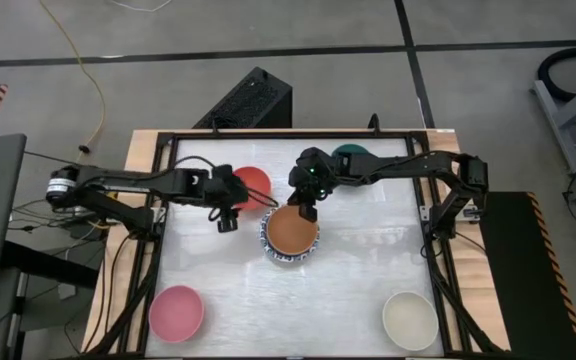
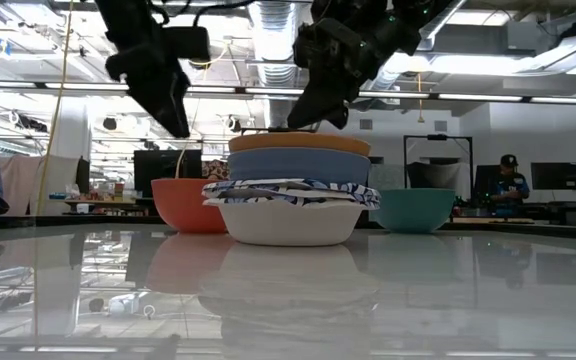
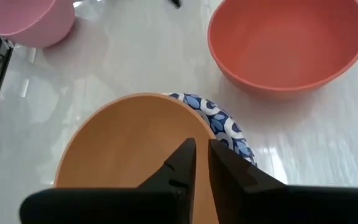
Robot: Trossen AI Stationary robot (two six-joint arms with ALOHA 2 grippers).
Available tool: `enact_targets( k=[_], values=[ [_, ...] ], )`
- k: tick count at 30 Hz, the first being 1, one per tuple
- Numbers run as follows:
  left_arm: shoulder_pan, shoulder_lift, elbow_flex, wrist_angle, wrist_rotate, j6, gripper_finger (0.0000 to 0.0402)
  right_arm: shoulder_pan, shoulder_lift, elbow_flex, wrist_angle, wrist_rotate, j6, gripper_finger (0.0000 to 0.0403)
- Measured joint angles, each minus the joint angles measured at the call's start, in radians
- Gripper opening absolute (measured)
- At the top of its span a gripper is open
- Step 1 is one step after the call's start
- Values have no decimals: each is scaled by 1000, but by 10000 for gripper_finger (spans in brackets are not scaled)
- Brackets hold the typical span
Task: Nest bowls inside each other
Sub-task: Stack the orange bowl on top of the brown bowl
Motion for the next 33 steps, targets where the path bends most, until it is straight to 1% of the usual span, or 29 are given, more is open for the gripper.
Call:
enact_targets(
  k=[2,12,17,22,24,26,33],
  values=[
    [-1,31,0,4,19,36,203,0,0,0,-10,0,0,63],
    [6,146,0,60,26,140,203,0,0,0,-52,0,0,63],
    [23,207,0,60,72,149,203,0,0,0,-55,0,0,63],
    [38,259,0,58,71,149,196,0,0,0,-56,0,0,63],
    [45,277,0,58,70,149,178,0,0,0,-57,0,1,63],
    [49,298,0,56,80,150,150,0,0,0,-60,0,1,63],
    [67,333,0,48,80,142,20,0,0,0,-79,1,3,63]
  ],
)
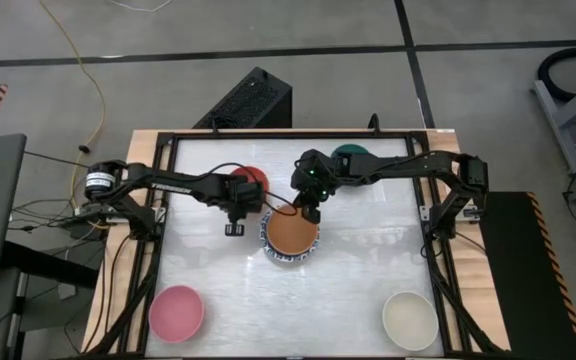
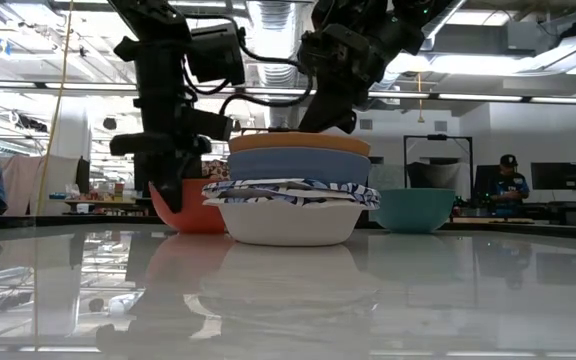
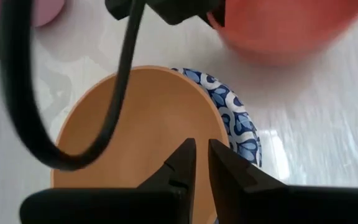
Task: Nest bowls inside each other
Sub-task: Stack the orange bowl on top of the brown bowl
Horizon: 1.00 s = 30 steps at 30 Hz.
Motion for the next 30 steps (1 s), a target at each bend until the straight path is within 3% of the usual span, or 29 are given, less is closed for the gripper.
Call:
enact_targets(
  k=[4,10,16,24,30],
  values=[
    [0,-34,0,-4,-10,-8,4,0,-6,0,-9,1,0,63],
    [0,-130,0,-13,-113,-8,1,-34,-36,0,-19,4,18,63],
    [-48,-243,0,-28,-356,41,0,-86,-86,0,-6,12,50,63],
    [-155,-307,5,64,-838,449,0,-152,-186,1,36,147,87,63],
    [-164,-299,5,198,-943,759,0,-105,-228,94,51,457,-21,63]
  ],
)
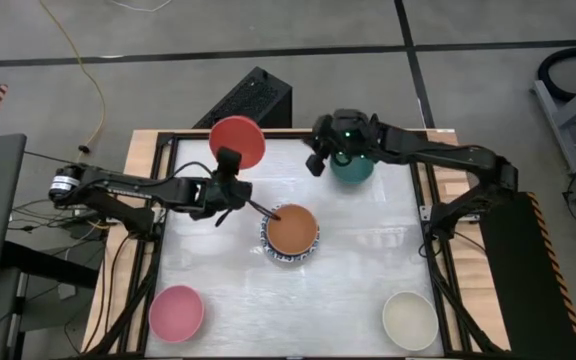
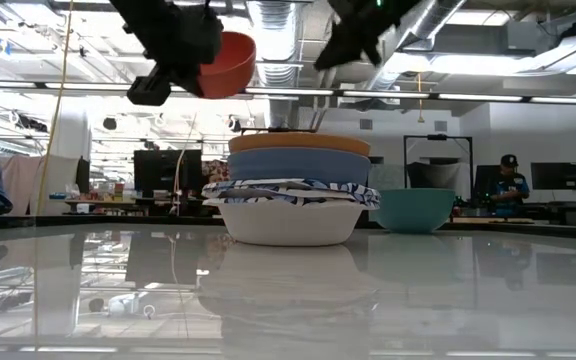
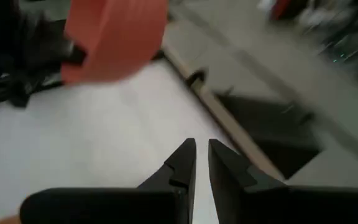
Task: Nest bowls inside each other
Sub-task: Stack the orange bowl on top of the brown bowl
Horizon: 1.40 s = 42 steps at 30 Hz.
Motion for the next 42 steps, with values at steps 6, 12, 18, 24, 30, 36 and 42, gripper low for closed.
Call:
enact_targets(
  k=[6,12,18,24,30,36,42],
  values=[
    [40,47,0,192,-89,257,0,65,1,92,60,225,-92,63],
    [67,117,0,338,-69,481,0,93,2,133,155,246,-90,63],
    [72,172,0,514,-60,590,0,103,2,143,152,274,-88,64],
    [71,179,1,613,-8,653,0,107,23,144,144,274,-88,96],
    [72,186,0,635,6,677,0,115,65,145,177,275,-95,171],
    [72,186,0,640,5,674,0,123,82,146,213,326,-95,219],
    [71,186,0,641,6,677,0,120,102,144,203,329,-95,216]
  ],
)
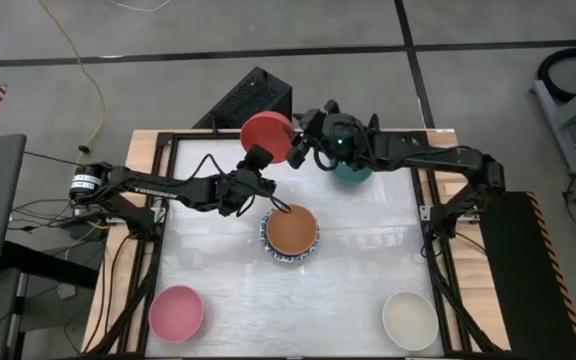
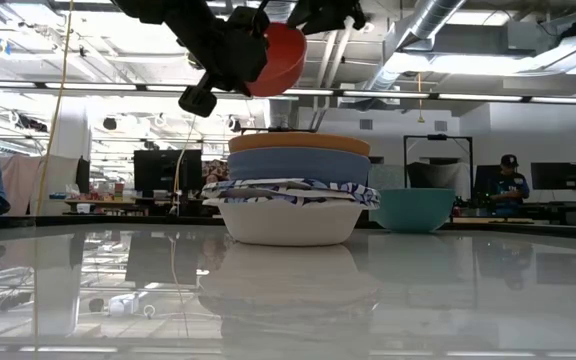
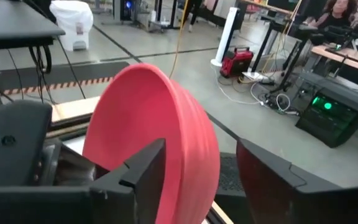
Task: Nest bowls inside each other
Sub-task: Stack the orange bowl on top of the brown bowl
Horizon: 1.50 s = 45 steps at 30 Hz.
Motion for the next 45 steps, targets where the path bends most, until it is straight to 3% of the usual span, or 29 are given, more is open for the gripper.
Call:
enact_targets(
  k=[10,19,24,34,39,45],
  values=[
    [0,0,0,0,3,8,0,-1,51,6,-27,54,-19,180],
    [-7,0,0,5,63,6,1,-2,51,7,-64,93,-13,18],
    [-36,-2,-2,64,148,-31,23,-8,47,9,-139,97,45,12],
    [-103,-16,64,69,251,-210,146,-34,47,8,-175,-8,95,6],
    [-113,-65,96,39,258,-384,197,-62,40,8,-179,-49,110,6],
    [-113,-177,105,-52,323,-636,228,-143,3,8,-195,-199,122,6]
  ],
)
